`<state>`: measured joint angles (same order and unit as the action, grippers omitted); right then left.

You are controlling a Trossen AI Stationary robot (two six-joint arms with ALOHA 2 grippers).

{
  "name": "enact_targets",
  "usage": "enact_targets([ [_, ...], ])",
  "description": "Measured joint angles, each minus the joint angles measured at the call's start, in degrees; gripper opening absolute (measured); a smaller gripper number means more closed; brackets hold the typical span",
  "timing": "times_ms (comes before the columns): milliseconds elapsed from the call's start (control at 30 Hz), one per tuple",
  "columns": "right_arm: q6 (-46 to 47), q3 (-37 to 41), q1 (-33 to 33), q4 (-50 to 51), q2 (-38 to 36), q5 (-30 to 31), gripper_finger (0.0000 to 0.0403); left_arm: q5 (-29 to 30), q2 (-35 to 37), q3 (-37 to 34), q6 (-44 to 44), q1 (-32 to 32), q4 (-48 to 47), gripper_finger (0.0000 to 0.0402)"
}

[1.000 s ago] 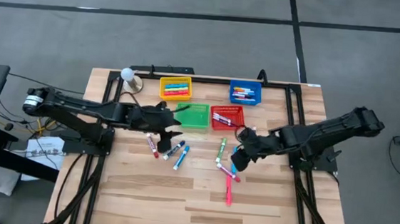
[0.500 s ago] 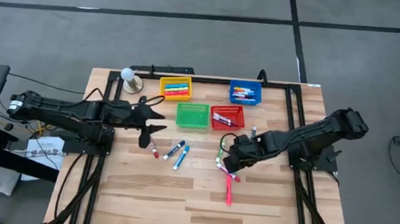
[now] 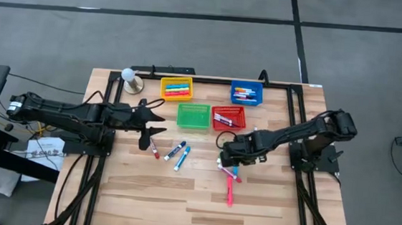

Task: Pick & Place Markers
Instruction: Put the blue sharpie into the yellow bin

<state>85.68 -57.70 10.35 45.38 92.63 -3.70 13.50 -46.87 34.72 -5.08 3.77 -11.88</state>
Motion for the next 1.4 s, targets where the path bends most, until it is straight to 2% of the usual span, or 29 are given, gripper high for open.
enact_targets([
  [233,0.03,0.01,-0.47,-2.84,3.24,0.18,0.0145,-0.44,0.04,0.02,2.0,0.0,0.42,0.0172],
  [700,1.32,0.03,-1.51,-1.79,7.97,0.72,0.0136,-0.46,0.02,0.07,2.27,-0.01,1.45,0.0172],
  [1100,0.85,-0.19,-1.51,-2.11,11.1,0.95,0.008,-0.46,0.02,0.09,2.28,-0.01,1.91,0.0172],
  [1267,-0.51,-0.06,-1.49,-2.31,9.89,1.89,0.0049,-0.46,0.02,0.09,2.27,-0.01,1.93,0.0172],
  [1400,-0.72,0.23,-1.49,-2.56,7.29,4.37,0.0047,-0.46,0.02,0.09,1.87,0.0,2.09,0.0172],
])
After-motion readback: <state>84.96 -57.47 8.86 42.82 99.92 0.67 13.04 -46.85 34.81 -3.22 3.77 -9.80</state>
